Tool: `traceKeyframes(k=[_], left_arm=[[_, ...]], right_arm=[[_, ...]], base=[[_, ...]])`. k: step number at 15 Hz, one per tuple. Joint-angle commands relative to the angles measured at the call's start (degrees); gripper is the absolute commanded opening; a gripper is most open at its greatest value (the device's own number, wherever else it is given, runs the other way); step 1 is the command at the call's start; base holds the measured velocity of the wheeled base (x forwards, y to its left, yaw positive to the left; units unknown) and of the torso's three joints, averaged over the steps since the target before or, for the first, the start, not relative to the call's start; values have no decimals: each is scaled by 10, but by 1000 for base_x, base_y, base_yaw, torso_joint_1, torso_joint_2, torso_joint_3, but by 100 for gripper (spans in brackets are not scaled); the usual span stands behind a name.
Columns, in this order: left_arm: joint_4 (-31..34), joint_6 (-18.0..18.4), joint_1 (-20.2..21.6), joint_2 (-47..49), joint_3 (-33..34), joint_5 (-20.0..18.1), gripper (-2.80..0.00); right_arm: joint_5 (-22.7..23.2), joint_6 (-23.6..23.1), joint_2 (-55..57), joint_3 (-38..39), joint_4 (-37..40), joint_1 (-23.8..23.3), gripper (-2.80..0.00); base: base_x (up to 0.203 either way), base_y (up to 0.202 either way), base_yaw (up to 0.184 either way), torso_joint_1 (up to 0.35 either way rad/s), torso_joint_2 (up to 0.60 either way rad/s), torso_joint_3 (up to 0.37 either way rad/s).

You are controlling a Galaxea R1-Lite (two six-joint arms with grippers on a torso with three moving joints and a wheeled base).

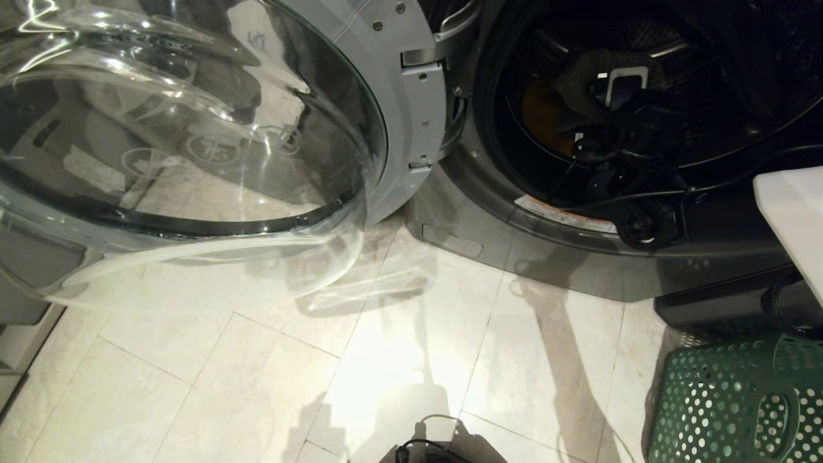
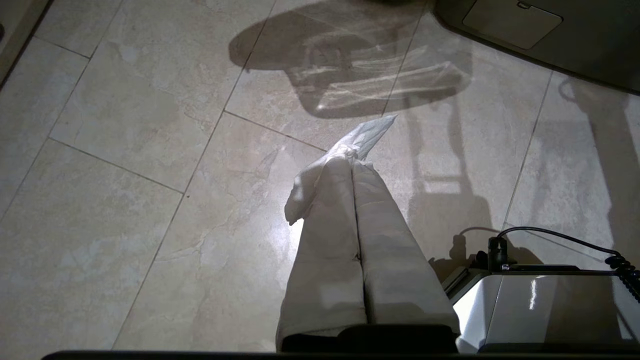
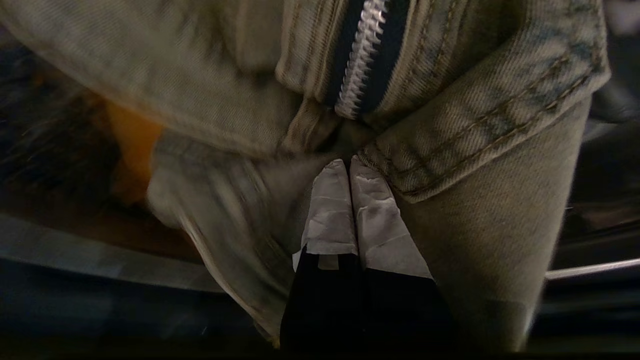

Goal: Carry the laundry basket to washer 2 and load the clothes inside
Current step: Place the clothes into the washing machine

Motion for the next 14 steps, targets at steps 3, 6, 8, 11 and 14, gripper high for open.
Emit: traceKeyframes(k=[3, 6, 8, 11, 14], left_arm=[[0, 0, 0, 1, 0, 0, -280], [0, -1, 0, 1, 0, 0, -280], [0, -1, 0, 1, -1, 0, -280], [0, -1, 0, 1, -1, 0, -280], [0, -1, 0, 1, 0, 0, -280]], right_arm=[[-1, -6, 62, -80, -42, -7, -280], [-2, -1, 121, -148, -106, -34, -280], [-7, -3, 109, -147, -129, -40, -280], [-6, -5, 56, -128, -112, -39, -280], [-7, -2, -2, -132, -79, -30, -280]], base=[[0, 0, 0, 0, 0, 0], [0, 0, 0, 0, 0, 0], [0, 0, 0, 0, 0, 0], [0, 0, 0, 0, 0, 0], [0, 0, 0, 0, 0, 0]])
